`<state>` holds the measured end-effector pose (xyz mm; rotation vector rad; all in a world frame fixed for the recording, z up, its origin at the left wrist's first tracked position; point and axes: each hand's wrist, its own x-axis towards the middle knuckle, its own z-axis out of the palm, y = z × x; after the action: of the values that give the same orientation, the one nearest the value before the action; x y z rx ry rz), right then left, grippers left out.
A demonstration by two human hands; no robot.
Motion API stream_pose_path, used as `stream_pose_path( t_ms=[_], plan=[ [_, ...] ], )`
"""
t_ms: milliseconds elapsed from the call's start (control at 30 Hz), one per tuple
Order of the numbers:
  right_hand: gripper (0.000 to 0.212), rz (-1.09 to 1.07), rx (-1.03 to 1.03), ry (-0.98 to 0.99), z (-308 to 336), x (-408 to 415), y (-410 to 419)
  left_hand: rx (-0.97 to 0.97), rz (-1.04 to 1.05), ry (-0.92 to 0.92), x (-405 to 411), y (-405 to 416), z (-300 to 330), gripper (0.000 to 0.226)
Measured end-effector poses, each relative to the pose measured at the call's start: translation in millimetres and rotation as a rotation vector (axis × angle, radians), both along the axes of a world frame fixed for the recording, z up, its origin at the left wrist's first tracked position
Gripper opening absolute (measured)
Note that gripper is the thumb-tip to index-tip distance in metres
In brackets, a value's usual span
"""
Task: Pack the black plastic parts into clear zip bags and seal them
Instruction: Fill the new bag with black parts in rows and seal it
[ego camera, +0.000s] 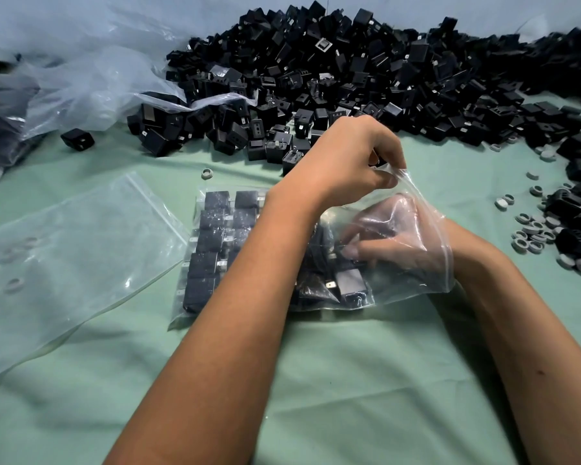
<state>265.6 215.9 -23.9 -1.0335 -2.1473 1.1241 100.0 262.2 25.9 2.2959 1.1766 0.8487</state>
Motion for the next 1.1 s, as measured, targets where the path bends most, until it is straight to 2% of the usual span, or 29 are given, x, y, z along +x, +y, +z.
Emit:
stream_pose_path(
  t_ms=[100,200,267,333,400,433,500,600,667,967,1033,1100],
  plan=[
    [0.014,-0.046,-0.012,-0.003,5.2,12.8,2.9,-0.023,0.013,-0.015,-2.9,-0.7,-0.7,0.028],
    [0.007,-0.232,-0.112,0.067,5.5,29.7,4.4,-0.043,0.159,0.002,-12.6,3.8,-6.4,0.042],
    [0.006,-0.459,-0.093,0.106,-0.3,36.2,7.7,-0.050,0.280,0.132,-22.8,9.4,-11.0,0.046],
    [0.012,-0.657,0.018,0.074,-5.9,36.6,13.1,-0.119,0.303,0.310,-34.6,15.7,-17.4,0.049],
    [0.014,-0.731,0.072,0.080,-8.6,33.8,16.5,-0.182,0.283,0.437,-43.2,19.0,-22.3,0.050],
    [0.014,-0.741,0.085,0.090,-9.4,32.5,17.2,-0.192,0.289,0.444,-45.2,19.5,-23.6,0.051],
    [0.013,-0.752,0.112,0.091,-11.6,30.6,17.2,-0.166,0.352,0.392,-45.9,18.7,-23.7,0.052],
    [0.012,-0.772,0.130,0.101,-14.1,29.5,17.3,-0.034,0.561,0.314,-46.9,13.7,-20.8,0.051],
    [0.011,-0.783,0.132,0.098,-15.6,29.3,17.4,-0.063,0.650,0.288,-53.3,13.2,-19.5,0.047],
    [0.011,-0.815,0.161,0.114,-17.5,29.0,16.9,-0.274,0.806,0.264,-71.1,15.6,-23.9,0.032],
    [0.009,-0.829,0.167,0.123,-17.5,28.9,17.1,-0.249,0.820,0.236,-77.4,16.4,-23.3,0.030],
    [0.006,-0.851,0.179,0.161,-15.9,28.4,16.9,-0.200,0.774,0.120,-80.3,15.7,-18.4,0.027]
  ],
)
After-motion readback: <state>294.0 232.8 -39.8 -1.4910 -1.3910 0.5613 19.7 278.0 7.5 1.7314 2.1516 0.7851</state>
